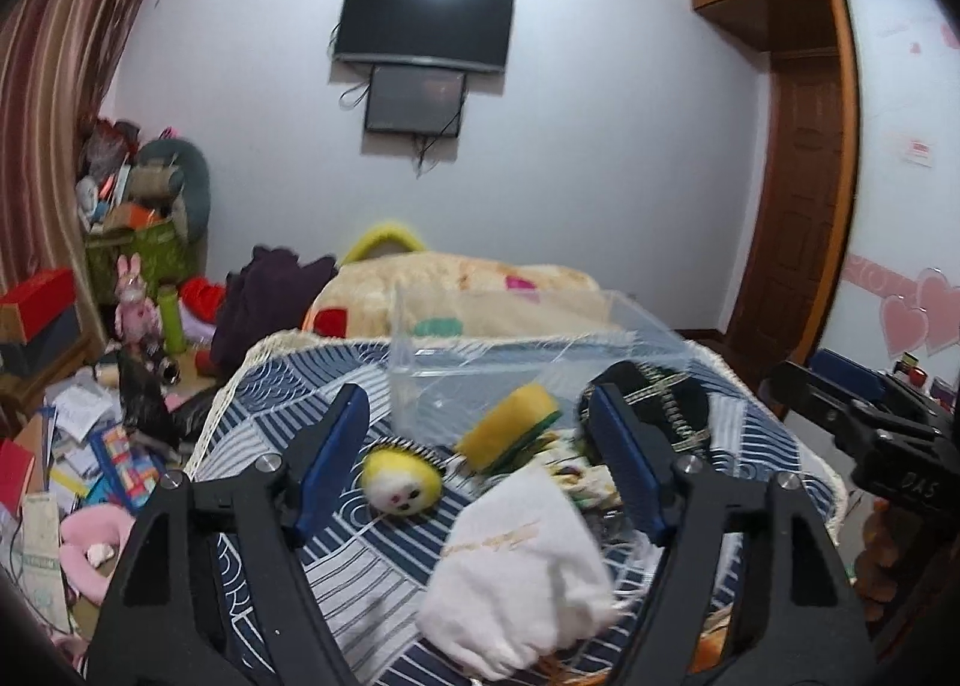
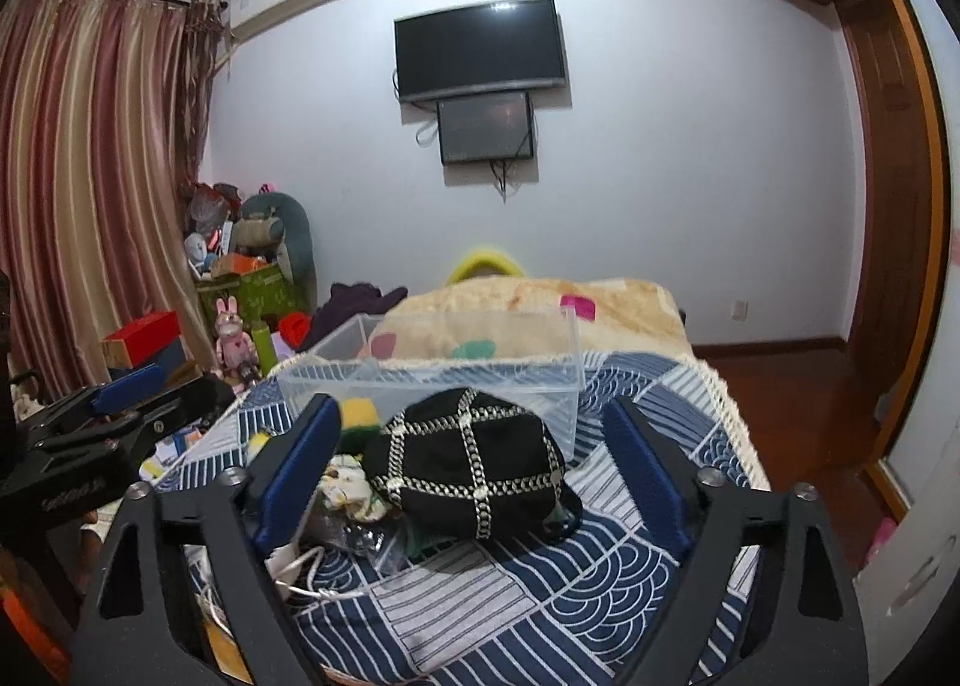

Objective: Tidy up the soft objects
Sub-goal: 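Grasp the black chain-trimmed cap with the right tool while the left tool grasps the chain bracelet, then lower the cap into the clear box with the right tool while the left tool drops the bracelet in, then grasp the yellow-green sponge with the right tool while the left tool grasps the yellow felt ball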

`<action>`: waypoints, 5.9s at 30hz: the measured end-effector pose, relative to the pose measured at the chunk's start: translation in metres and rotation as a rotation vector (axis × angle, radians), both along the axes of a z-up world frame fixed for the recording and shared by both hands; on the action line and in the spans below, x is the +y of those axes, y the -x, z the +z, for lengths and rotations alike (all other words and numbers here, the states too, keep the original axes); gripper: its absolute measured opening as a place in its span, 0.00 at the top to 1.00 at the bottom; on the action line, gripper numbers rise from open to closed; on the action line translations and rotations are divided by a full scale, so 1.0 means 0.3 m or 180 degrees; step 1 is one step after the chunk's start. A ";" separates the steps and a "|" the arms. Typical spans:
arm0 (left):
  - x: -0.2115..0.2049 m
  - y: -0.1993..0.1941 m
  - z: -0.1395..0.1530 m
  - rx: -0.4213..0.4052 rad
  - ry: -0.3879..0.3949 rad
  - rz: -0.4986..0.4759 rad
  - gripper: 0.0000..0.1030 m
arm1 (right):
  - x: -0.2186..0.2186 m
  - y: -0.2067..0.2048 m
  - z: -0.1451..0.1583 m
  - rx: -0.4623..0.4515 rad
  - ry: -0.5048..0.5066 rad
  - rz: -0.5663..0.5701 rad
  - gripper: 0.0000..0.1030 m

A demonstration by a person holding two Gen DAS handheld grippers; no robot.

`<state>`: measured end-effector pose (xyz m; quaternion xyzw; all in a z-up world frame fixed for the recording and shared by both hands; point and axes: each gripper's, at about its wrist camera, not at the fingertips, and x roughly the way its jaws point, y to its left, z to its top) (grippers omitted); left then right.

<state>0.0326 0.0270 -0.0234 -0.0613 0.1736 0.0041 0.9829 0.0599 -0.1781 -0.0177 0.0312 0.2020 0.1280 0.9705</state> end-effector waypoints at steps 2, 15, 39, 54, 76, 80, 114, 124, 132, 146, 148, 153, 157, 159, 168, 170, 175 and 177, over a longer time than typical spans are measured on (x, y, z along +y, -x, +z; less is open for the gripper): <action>0.022 -0.025 -0.024 0.0080 0.0026 0.0066 0.32 | -0.007 -0.021 -0.020 0.0099 -0.0029 0.0008 0.20; 0.124 -0.180 -0.155 0.0548 0.0095 0.0168 0.46 | -0.010 -0.123 -0.116 0.0516 -0.0044 0.0053 0.28; 0.139 -0.253 -0.195 0.0750 0.0214 -0.0050 0.79 | 0.021 -0.214 -0.190 0.0843 0.0051 0.0221 0.63; 0.113 -0.175 -0.106 0.0471 0.0155 -0.0054 0.83 | 0.017 -0.143 -0.114 0.0520 -0.0010 0.0254 0.87; 0.126 -0.210 0.097 0.0123 0.0116 -0.0141 0.83 | -0.011 -0.191 0.064 0.0026 -0.0097 0.0148 0.88; 0.136 -0.261 0.111 0.0160 0.0104 -0.0127 0.83 | -0.002 -0.262 0.074 0.0071 -0.0086 0.0169 0.88; 0.097 -0.591 -0.094 0.1085 -0.0086 -0.0247 0.76 | 0.084 -0.504 -0.098 0.0920 0.0447 0.0243 0.84; 0.089 -0.556 -0.070 0.1019 -0.0081 -0.0251 0.55 | 0.067 -0.460 -0.035 0.0794 0.0288 0.0279 0.80; 0.089 -0.467 0.007 0.0739 -0.0149 -0.0195 0.34 | 0.071 -0.381 0.029 0.0567 0.0167 0.0368 0.61; 0.107 -0.295 0.097 0.0373 -0.0156 -0.0069 0.01 | 0.090 -0.256 0.084 0.0276 0.0045 0.0447 0.24; 0.112 -0.277 0.095 0.0375 -0.0173 -0.0040 0.00 | 0.096 -0.249 0.079 0.0290 0.0041 0.0472 0.24; 0.134 -0.246 0.060 0.0475 -0.0184 0.0027 0.00 | 0.118 -0.232 0.049 0.0327 0.0094 0.0536 0.24; 0.149 -0.238 -0.001 0.0646 -0.0205 0.0054 0.00 | 0.146 -0.230 0.020 0.0401 0.0112 0.0606 0.24; 0.157 -0.236 -0.032 0.0729 -0.0190 0.0047 0.00 | 0.157 -0.231 0.000 0.0454 0.0123 0.0643 0.24; 0.180 -0.235 -0.175 0.1054 -0.0134 0.0048 0.00 | 0.195 -0.240 -0.081 0.0692 0.0113 0.0768 0.25; 0.175 -0.236 -0.199 0.1106 -0.0165 0.0045 0.00 | 0.208 -0.244 -0.093 0.0734 0.0124 0.0806 0.26; 0.174 -0.237 -0.228 0.1133 -0.0072 0.0034 0.03 | 0.236 -0.274 -0.122 0.0893 0.0122 0.0938 0.36; 0.169 -0.233 -0.229 0.1121 -0.0080 0.0026 0.16 | 0.245 -0.290 -0.133 0.0958 0.0111 0.0973 0.40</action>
